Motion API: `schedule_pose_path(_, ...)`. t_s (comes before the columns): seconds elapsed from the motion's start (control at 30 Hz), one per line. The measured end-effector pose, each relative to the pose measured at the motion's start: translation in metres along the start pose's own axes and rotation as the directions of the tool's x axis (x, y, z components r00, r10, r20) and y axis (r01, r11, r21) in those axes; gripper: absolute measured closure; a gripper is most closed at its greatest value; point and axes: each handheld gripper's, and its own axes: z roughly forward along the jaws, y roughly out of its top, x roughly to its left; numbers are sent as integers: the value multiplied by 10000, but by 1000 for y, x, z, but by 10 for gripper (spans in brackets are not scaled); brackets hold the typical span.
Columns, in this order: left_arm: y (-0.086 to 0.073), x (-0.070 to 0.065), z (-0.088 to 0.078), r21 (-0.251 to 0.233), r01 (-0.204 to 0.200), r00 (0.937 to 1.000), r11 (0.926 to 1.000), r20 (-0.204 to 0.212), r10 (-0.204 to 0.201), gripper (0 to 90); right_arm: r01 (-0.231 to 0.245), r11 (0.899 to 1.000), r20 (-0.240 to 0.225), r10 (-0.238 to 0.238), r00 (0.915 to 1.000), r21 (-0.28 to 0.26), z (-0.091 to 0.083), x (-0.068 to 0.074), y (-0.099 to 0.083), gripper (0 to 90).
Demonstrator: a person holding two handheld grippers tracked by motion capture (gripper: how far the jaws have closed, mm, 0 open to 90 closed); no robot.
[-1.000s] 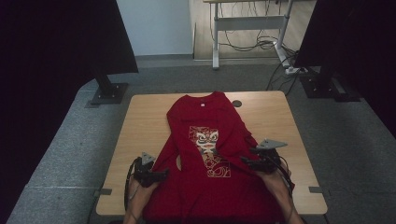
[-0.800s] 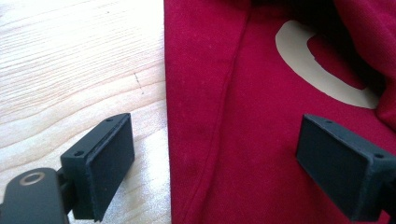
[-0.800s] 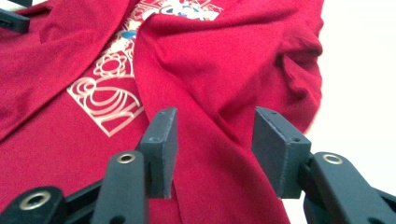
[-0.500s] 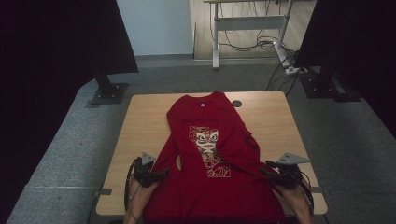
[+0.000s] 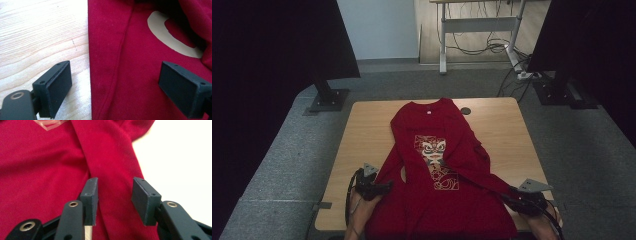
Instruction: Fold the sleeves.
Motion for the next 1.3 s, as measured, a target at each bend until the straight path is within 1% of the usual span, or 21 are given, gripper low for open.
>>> schedule_pose_path(0.03, 0, 0, 0, 0, 0, 10000, 10000, 0, 0, 118, 0, 10000, 0, 0, 10000, 0, 0, 0, 0, 658)
schedule_pose_path(0.07, 0, 0, 0, 0, 4, 10000, 10000, -4, -4, 118, -115, 9999, 110, 114, 9999, 78, 0, 0, -3, 812)
schedule_pose_path(0.1, 0, 0, 0, -1, 6, 10000, 10000, -4, -6, 118, -221, 9998, 119, 221, 9997, 12, -1, 0, -4, 842)
schedule_pose_path(0.2, 0, 0, 0, 0, 16, 10000, 10000, -9, -16, 118, -681, 9971, 8, 681, 9977, -341, -6, -3, -6, 871)
schedule_pose_path(0.43, 0, 0, 0, -1, 19, 10000, 10000, -13, -19, 118, -1331, 9890, -282, 1315, 9909, -643, -15, -6, -4, 881)
schedule_pose_path(0.47, 0, 0, 0, 1, 23, 10000, 10000, -14, -23, 118, -1778, 9784, -881, 1689, 9817, -1055, -24, -5, 1, 881)
schedule_pose_path(0.5, 0, 0, 0, -2, 22, 10000, 10000, -12, -22, 118, -1884, 9747, -1094, 1756, 9784, -1204, -27, -4, 3, 881)
schedule_pose_path(0.6, 0, 0, 0, 0, 24, 10000, 10000, -15, -24, 118, -1974, 9711, -1349, 1794, 9745, -1342, -30, -2, 6, 881)
schedule_pose_path(0.67, 0, 0, 0, -1, 27, 10000, 10000, -18, -27, 118, -2123, 9634, -2333, 1713, 9572, -1636, -36, 8, 20, 880)
schedule_pose_path(0.77, 0, 0, 0, -1, 27, 10000, 10000, -18, -27, 117, -2105, 9631, -2574, 1634, 9524, -1677, -36, 12, 23, 881)
schedule_pose_path(0.8, 0, 0, 0, -2, 28, 10000, 10000, -17, -28, 117, -2082, 9620, -3276, 1420, 9341, -1768, -34, 25, 33, 881)
schedule_pose_path(0.9, 0, 0, 0, -1, 23, 10000, 10000, -16, -23, 117, -2096, 9607, -3897, 1252, 9124, -1822, -31, 37, 40, 881)
schedule_pose_path(1.0, 0, 0, 0, 0, 23, 10000, 10000, -16, -23, 117, -2077, 9609, -4074, 1180, 9056, -1832, -30, 42, 42, 881)
schedule_pose_path(1.03, 0, 0, 0, -1, 24, 10000, 10000, -16, -24, 117, -2002, 9610, -4646, 913, 8808, -1908, -28, 55, 48, 880)
schedule_pose_path(1.07, 0, 0, 0, -1, 24, 10000, 10000, -16, -24, 117, -2002, 9610, -4646, 913, 8808, -1908, -28, 55, 48, 880)
schedule_pose_path(1.1, 0, 0, 0, -1, 24, 10000, 10000, -16, -24, 117, -1973, 9606, -4848, 802, 8709, -1957, -28, 60, 51, 880)
schedule_pose_path(1.13, 0, 0, 0, -1, 24, 10000, 10000, -16, -24, 117, -1973, 9606, -4848, 802, 8709, -1957, -28, 60, 51, 881)
schedule_pose_path(1.17, 0, 0, 0, 3, 20, 10000, 10000, -16, -20, 117, -1824, 9602, -5420, 401, 8394, -2115, -26, 77, 60, 881)
schedule_pose_path(1.2, 0, 0, 0, 3, 20, 10000, 10000, -16, -20, 117, -1824, 9602, -5420, 401, 8394, -2115, -26, 77, 60, 881)
schedule_pose_path(1.23, 0, 0, 0, 3, 20, 10000, 10000, -16, -20, 117, -1732, 9612, -5544, 260, 8318, -2147, -25, 82, 63, 881)
schedule_pose_path(1.3, 0, 0, 0, -13, 39, 10000, 10000, -15, -39, 117, -1732, 9612, -5544, 260, 8318, -2147, -25, 82, 63, 881)
